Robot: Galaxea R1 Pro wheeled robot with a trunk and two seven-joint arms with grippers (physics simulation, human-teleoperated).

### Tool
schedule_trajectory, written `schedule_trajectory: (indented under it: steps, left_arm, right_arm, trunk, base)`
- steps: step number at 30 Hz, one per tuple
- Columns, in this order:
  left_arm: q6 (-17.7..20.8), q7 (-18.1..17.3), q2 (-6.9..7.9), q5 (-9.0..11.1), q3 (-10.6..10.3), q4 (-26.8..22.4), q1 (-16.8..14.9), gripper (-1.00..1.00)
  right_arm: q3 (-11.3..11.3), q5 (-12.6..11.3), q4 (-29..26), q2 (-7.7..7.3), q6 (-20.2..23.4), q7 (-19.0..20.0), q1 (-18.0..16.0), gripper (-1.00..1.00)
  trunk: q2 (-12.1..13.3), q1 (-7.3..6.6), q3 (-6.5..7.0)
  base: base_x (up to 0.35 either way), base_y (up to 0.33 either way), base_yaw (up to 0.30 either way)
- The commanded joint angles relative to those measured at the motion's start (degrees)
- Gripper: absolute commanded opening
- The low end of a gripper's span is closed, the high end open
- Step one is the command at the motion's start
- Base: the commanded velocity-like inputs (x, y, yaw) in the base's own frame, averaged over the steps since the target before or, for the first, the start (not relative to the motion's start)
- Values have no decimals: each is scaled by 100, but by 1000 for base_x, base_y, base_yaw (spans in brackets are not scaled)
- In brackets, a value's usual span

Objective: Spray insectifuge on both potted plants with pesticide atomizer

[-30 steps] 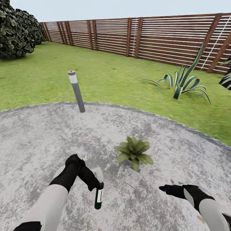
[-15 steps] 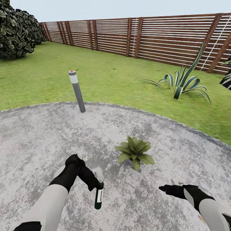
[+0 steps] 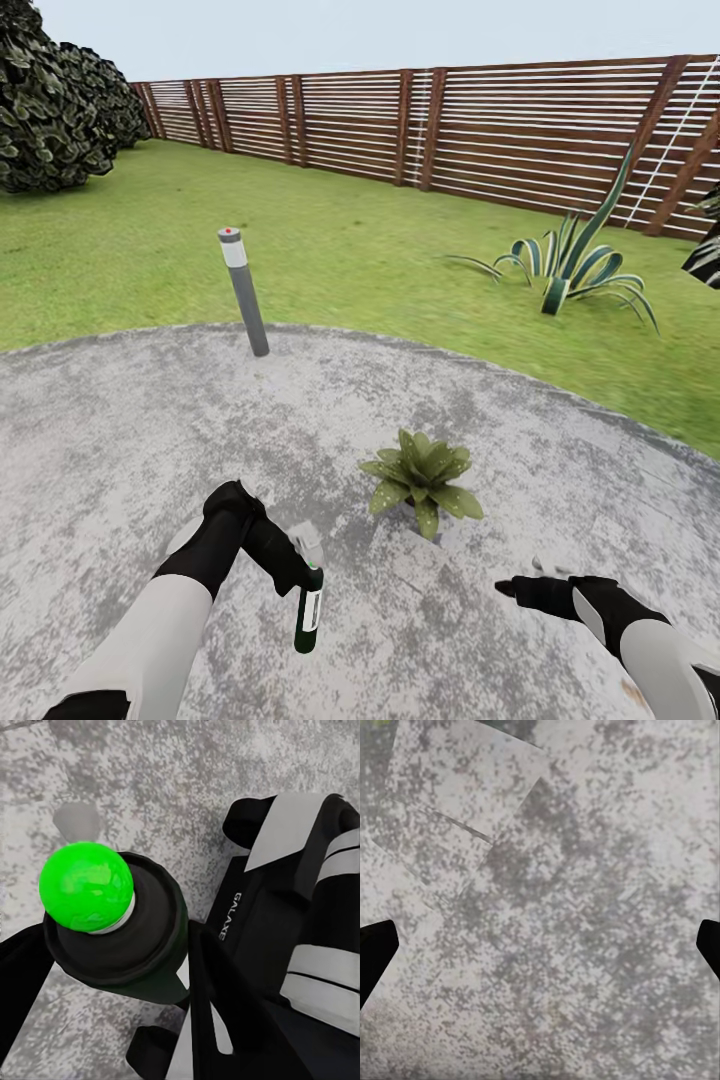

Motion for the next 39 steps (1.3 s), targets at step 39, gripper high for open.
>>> schedule_trajectory:
  steps: [39]
  left_arm:
    - [53, -40, -10, -64, 30, 3, -3, -100]
  right_arm:
    - [-73, 12, -4, -34, 32, 1, -1, 100]
  trunk:
    - [-2, -1, 354]
  base:
    - [0, 0, 0]
